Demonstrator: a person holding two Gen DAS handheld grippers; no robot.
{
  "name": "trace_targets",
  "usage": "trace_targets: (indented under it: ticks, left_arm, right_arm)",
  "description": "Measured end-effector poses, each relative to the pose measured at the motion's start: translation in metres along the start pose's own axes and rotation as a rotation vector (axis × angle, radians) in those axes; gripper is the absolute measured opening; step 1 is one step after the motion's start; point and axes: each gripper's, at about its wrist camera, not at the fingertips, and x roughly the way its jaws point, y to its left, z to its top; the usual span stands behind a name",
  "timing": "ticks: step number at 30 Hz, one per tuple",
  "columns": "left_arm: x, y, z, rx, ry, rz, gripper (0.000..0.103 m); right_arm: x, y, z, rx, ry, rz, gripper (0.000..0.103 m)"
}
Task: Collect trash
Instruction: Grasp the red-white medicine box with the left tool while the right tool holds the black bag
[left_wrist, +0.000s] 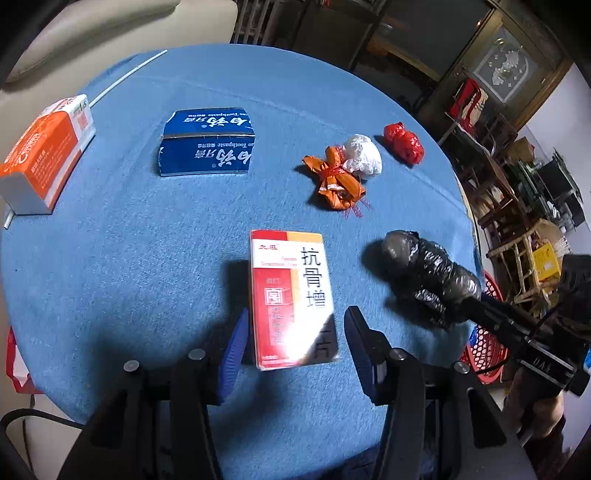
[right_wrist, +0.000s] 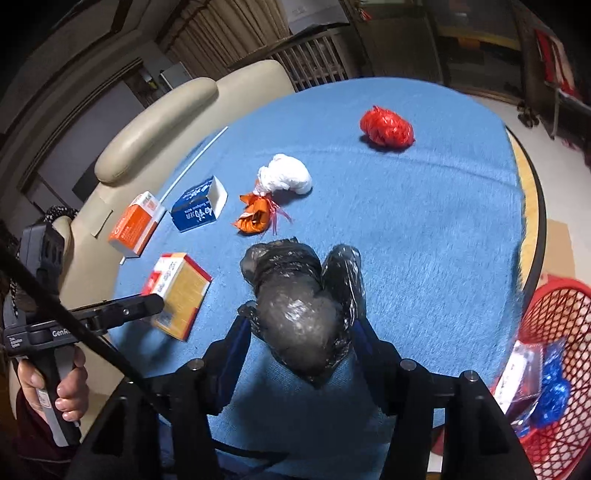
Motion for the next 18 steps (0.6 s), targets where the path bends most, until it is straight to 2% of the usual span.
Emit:
trace_targets:
  ticks: [1, 3, 9, 13, 14, 15, 18]
  left_arm:
    - [-0.001, 0.000, 0.000, -0.003, -0.002, -0.002, 0.062]
    - [-0.003, 0.003, -0.002, -0.011, -0.007, -0.020, 0.064]
    - [0.000, -0.004, -0.007, 0.005, -0.001, -0.019, 0.065]
    - [0.007, -0.008, -0.008, 0.012, -0.008, 0.013, 0.065]
    - [0.008, -0.009, -0.008, 0.014, -0.009, 0.012, 0.064]
    - [0.009, -0.009, -0.008, 0.016, -0.012, 0.012, 0.055]
    - [0.009, -0.012, -0.008, 0.033, -0.020, 0.024, 0.052]
  right_arm:
    - [-0.001, 0.001, 0.002, -0.006, -0.004, -0.008, 0.070]
    - [-0.002, 0.001, 0.004, -0.018, -0.019, -0.024, 0.070]
    - [0.012, -0.008, 0.013, 0.016, -0.002, -0.010, 0.070]
    - [0.029, -0.007, 0.014, 0.015, 0.021, 0.007, 0.069]
    - [0.031, -0.006, 0.013, 0.012, 0.021, 0.008, 0.060]
    - [0.032, -0.006, 0.012, 0.010, 0.021, 0.013, 0.051]
    - [0.031, -0.002, 0.009, -0.008, 0.005, 0.021, 0.044]
